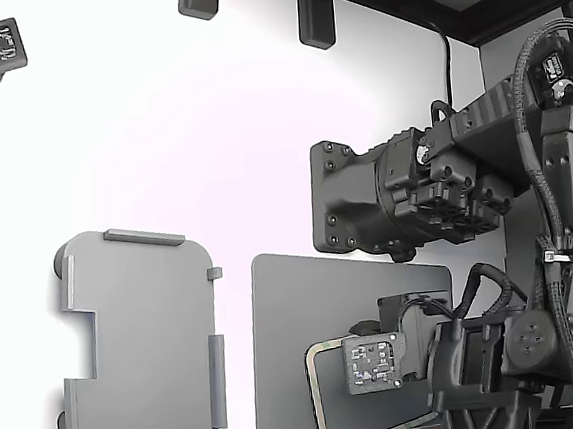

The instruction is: Move top rectangular frame to the holder.

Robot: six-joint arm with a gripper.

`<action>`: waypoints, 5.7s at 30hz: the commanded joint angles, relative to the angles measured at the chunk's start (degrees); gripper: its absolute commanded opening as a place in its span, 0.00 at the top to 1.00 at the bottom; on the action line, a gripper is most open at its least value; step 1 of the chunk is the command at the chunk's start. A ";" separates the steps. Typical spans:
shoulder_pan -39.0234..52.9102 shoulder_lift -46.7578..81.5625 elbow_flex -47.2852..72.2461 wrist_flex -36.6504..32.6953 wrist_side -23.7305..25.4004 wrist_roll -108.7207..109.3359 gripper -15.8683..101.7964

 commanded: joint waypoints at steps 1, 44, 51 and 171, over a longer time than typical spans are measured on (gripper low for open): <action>-0.35 0.62 1.05 -2.55 -0.62 0.35 0.02; -1.32 -1.14 8.70 -7.03 -1.41 -5.89 0.42; -1.32 -1.32 9.05 -7.38 -1.58 -6.15 0.73; -45.18 -27.60 -40.08 13.18 -1.14 51.94 0.89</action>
